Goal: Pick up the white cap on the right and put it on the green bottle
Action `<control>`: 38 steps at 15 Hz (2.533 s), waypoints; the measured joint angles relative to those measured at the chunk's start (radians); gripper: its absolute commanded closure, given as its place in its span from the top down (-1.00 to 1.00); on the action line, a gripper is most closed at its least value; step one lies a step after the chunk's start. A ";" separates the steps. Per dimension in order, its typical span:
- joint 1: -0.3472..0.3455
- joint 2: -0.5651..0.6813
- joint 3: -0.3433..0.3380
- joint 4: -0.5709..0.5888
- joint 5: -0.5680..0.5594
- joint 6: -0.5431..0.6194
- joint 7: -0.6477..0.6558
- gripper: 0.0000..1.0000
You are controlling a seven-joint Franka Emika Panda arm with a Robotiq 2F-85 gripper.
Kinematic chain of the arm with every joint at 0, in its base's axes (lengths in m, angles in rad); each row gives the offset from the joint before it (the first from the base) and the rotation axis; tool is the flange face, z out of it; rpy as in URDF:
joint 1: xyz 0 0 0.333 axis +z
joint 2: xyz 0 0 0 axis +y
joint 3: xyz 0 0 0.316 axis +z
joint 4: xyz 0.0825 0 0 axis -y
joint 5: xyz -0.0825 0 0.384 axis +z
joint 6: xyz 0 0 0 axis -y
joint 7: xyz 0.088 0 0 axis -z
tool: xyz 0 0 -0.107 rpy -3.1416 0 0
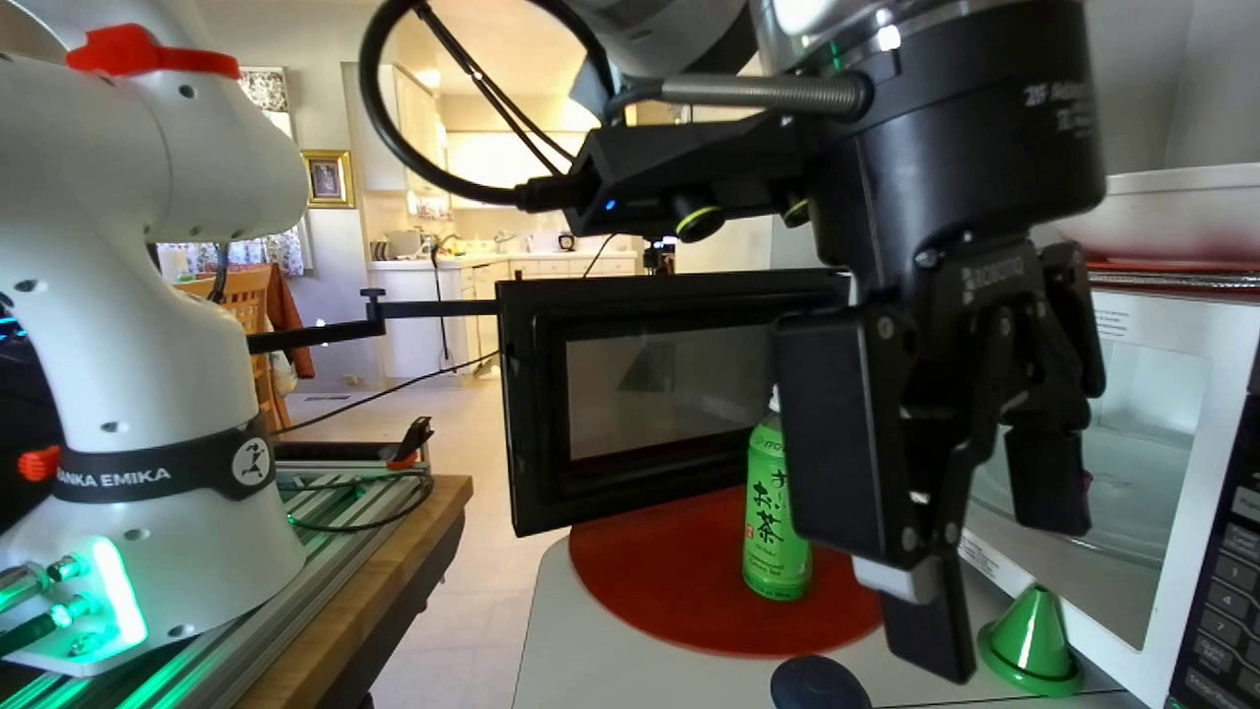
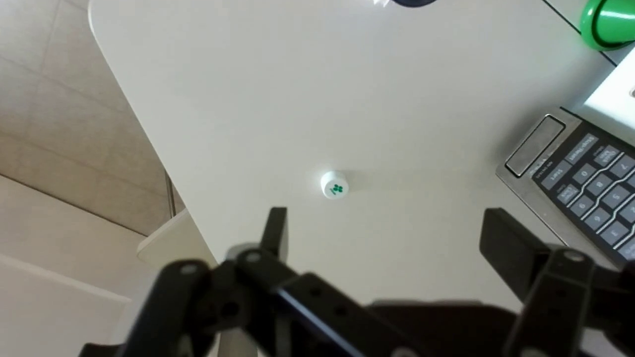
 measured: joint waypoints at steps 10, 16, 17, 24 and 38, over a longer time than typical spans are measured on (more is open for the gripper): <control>0.068 0.257 -0.038 0.107 0.158 0.174 -0.002 1.00; 0.076 0.420 -0.076 0.241 0.213 0.173 -0.002 1.00; 0.077 0.440 -0.079 0.256 0.220 0.173 -0.002 1.00; 0.078 0.536 -0.086 0.331 0.268 0.173 -0.002 1.00; 0.059 0.682 -0.106 0.458 0.304 0.137 -0.004 1.00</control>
